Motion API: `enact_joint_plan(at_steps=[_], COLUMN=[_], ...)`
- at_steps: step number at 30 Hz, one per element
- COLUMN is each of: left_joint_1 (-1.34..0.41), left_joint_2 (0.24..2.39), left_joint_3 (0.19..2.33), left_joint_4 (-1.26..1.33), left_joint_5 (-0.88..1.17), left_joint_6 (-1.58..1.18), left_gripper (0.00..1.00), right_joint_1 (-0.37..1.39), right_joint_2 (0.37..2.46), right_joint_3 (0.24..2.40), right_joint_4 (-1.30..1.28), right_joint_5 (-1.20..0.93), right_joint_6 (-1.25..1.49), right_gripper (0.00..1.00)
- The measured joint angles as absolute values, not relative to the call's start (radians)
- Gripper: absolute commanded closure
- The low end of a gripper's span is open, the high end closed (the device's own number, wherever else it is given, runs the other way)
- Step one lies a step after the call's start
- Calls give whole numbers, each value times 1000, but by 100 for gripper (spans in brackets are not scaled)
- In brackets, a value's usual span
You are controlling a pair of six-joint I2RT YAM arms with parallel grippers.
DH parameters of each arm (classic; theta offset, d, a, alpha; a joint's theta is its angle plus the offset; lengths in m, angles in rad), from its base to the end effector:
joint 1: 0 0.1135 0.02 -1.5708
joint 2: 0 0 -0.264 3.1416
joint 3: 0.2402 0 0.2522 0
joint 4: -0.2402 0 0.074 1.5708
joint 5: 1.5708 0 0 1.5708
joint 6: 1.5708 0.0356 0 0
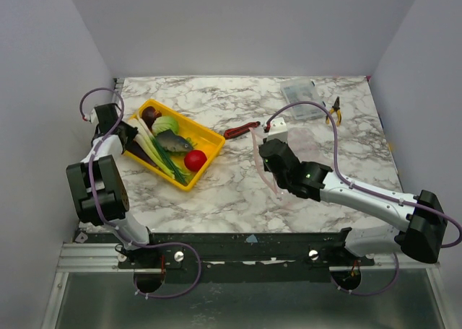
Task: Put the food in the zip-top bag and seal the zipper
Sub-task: Pick up the fake vegetable from the bin.
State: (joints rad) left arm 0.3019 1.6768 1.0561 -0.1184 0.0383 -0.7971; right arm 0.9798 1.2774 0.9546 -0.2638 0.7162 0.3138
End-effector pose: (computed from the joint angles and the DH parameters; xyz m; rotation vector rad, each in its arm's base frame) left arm 0.3471 0.1067 0.2085 -1.1988 1.9952 -0.2951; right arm 0.1749 0.2186 0.2896 -0.2694 1.9836 0.0479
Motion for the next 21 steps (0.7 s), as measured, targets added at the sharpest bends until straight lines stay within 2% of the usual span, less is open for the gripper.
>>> enact_joint_plan(at_steps=[7,13,21], left_joint_1=[303,304,304], left_joint_2=[1494,1306,1175], left_joint_3=[963,953,953], left_joint_4=[-121,-113,-152], left_joint_5=[31,3,-30], left_joint_6=[-788,-789,-789], left_gripper=[98,100,100], right_joint_1=[980,980,980], right_joint_2=[1278,1281,1282], right_joint_3=[955,957,957], right_joint_4=[-264,-264,-263], right_joint_5=[715,710,704], right_joint_6=[317,325,332], right_gripper=[100,100,100])
